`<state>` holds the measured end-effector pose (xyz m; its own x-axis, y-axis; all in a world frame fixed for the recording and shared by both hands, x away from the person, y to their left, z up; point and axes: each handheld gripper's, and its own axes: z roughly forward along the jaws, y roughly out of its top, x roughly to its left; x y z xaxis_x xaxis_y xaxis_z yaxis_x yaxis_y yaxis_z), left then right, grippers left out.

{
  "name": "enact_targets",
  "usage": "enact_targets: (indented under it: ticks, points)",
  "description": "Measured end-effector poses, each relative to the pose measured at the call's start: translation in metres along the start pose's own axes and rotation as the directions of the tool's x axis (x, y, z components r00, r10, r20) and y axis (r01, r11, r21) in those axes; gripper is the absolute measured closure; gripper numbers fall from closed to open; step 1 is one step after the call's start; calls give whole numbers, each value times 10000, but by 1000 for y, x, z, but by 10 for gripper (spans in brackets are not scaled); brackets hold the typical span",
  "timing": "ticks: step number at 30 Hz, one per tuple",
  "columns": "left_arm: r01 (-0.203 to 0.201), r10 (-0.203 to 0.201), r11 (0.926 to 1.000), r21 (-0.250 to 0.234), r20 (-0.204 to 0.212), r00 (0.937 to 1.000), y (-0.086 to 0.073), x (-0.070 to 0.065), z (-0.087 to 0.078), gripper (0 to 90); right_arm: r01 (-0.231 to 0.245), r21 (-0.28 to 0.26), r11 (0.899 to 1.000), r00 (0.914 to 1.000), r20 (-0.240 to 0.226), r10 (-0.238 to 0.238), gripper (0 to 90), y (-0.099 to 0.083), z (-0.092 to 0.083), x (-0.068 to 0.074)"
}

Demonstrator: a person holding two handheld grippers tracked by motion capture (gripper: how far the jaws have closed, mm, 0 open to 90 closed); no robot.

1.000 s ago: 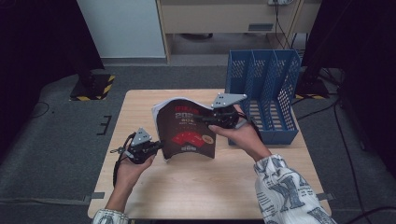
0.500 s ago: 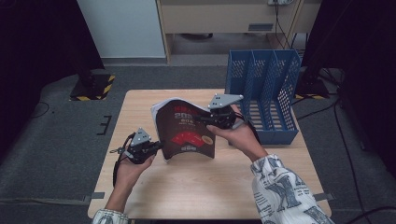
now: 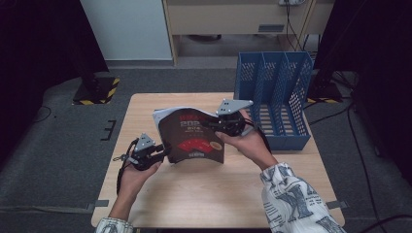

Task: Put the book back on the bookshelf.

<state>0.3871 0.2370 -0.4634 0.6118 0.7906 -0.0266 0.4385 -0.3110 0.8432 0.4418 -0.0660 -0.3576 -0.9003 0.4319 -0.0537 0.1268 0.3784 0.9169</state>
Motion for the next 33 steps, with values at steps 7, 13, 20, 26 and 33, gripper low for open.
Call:
enact_targets:
  ticks: [7, 13, 20, 26, 33]
  points:
    - [13, 3, 9984, 560, -284, 9996, -8, -1, 11, 439, 133, 29, 9999, 9999, 96, -134, 870, 0, -1, 2]
    - [70, -26, 9958, 910, -477, 9989, -16, 1, 17, 352, 69, -58, 10000, 9996, 287, -68, 871, 1, 1, 4]
    - [50, 21, 9932, 1163, -605, 9982, -23, 3, 20, 340, 18, -62, 10000, 9996, 291, -17, 871, 4, 1, 6]
    - [282, -153, 9902, 1365, -943, 9954, -30, 5, 23, 270, -67, -123, 9999, 9995, 307, 71, 871, 7, -1, 6]
    - [447, -269, 9862, 1592, -1125, 9933, -34, 9, 24, 162, -141, -137, 9998, 9992, 377, 146, 871, 11, -1, 5]
